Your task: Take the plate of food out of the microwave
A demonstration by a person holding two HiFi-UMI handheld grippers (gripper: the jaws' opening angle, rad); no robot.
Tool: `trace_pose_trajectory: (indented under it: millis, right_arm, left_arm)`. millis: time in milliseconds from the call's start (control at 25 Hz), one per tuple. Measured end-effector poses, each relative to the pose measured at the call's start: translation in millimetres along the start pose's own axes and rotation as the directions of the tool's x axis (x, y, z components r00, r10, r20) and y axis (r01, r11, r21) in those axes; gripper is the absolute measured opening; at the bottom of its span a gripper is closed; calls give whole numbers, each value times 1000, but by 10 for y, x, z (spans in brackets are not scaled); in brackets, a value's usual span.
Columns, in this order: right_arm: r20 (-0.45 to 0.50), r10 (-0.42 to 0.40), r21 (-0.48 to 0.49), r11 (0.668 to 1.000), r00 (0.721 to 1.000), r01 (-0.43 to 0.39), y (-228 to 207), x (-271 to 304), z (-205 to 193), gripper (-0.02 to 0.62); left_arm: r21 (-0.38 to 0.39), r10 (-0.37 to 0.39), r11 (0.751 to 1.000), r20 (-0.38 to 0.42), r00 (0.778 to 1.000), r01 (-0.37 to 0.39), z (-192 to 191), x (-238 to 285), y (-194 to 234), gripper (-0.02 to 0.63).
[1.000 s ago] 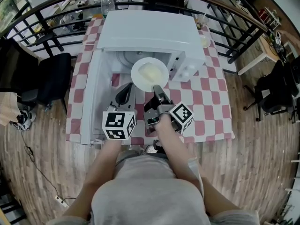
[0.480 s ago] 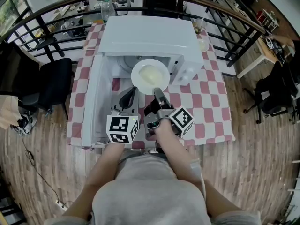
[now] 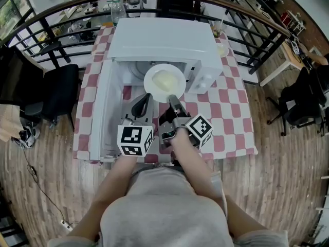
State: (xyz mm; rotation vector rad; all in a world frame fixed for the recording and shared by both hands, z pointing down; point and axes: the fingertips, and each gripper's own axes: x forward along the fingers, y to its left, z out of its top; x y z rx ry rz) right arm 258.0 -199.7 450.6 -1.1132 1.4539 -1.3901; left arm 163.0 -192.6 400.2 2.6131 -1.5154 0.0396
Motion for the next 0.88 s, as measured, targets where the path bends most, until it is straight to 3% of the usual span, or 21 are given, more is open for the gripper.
trace_pose_trajectory:
  millis: [880]
  right_arm:
    - [-2, 5, 7, 1000, 1000, -5, 2, -19, 8, 34]
  left_arm:
    - [12, -23, 1000, 4, 1000, 23, 17, 31, -56, 2]
